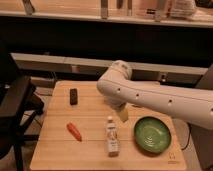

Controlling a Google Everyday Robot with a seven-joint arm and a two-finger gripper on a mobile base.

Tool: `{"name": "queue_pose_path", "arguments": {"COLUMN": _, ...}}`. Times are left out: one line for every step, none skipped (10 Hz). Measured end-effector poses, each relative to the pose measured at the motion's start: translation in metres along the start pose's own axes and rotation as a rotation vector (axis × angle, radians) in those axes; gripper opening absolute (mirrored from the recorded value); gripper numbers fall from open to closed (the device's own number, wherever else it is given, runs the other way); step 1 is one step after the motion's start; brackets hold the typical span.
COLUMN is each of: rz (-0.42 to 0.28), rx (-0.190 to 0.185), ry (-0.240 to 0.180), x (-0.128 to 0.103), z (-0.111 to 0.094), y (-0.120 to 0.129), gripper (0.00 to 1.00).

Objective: Drag the pepper across the table

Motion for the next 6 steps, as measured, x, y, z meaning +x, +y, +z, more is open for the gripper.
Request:
{"name": "queue_pose_path", "arguments": {"rz": -0.015, "rx": 0.000, "ry": -0.002, "x": -0.004, "z": -0.001, "y": -0.003, "gripper": 0.80}}
{"name": "queue_pose_path", "arguments": {"rz": -0.040, "rx": 0.000, "ry": -0.007, "x": -0.007, "z": -0.002, "y": -0.005, "gripper": 0.80}}
{"name": "queue_pose_path", "arguments": {"rz": -0.064, "rx": 0.003, "ry": -0.013, "x": -0.012, "z": -0.002, "y": -0.008, "gripper": 0.80}}
{"name": "queue_pose_path", "arguments": {"rz": -0.076, "rx": 0.005, "ry": -0.018, "x": -0.014, "z": -0.003, "y": -0.010, "gripper": 0.80}}
{"name": "queue_pose_path", "arguments": {"rz": -0.079, "rx": 0.009, "ry": -0.026, "x": -0.013, "z": -0.003, "y": -0.008, "gripper": 0.80}}
{"name": "queue_pose_path", "arguments": {"rz": -0.082, "rx": 0.021, "ry": -0.039, "x": -0.017, "z": -0.004, "y": -0.013, "gripper": 0.80}}
